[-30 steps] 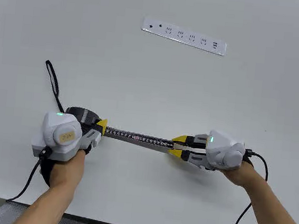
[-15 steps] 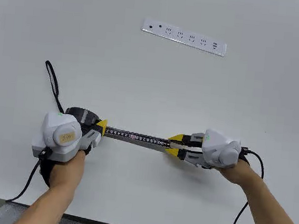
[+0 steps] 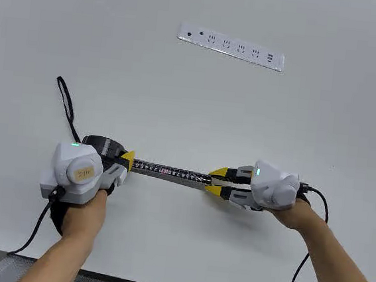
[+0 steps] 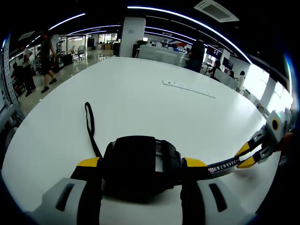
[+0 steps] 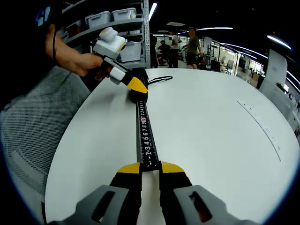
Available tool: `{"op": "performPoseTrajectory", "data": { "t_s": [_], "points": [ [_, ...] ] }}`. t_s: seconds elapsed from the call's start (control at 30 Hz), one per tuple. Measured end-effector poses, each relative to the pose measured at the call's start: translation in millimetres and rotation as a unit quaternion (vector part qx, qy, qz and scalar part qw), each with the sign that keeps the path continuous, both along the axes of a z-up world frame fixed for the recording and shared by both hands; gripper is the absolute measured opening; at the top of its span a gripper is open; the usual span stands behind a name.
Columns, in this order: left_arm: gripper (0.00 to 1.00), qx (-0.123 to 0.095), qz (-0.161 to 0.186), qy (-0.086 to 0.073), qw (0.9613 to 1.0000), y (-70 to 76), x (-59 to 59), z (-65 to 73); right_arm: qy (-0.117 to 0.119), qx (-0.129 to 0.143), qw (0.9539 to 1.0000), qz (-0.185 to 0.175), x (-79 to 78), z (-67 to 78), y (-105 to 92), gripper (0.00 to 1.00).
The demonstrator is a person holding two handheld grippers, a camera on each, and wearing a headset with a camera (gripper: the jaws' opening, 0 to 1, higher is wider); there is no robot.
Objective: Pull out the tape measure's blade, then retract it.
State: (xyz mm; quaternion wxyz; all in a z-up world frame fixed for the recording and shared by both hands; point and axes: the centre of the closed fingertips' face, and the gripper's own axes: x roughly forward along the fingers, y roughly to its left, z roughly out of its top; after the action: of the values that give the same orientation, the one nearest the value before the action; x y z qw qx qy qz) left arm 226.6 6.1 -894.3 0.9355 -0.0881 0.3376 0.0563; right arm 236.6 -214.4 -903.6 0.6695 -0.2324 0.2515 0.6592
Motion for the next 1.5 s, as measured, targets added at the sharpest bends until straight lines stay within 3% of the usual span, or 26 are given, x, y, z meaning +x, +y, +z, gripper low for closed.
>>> {"op": "performPoseTrajectory", "data": {
  "t_s": [1.5],
  "points": [
    [0.65,0.006,-0.004,0.003,1.0000,-0.1,0.0,-0.4,0.002,0.005,0.9999,0.013,1.1,-2.4,12.9,0.12]
  ]
}}
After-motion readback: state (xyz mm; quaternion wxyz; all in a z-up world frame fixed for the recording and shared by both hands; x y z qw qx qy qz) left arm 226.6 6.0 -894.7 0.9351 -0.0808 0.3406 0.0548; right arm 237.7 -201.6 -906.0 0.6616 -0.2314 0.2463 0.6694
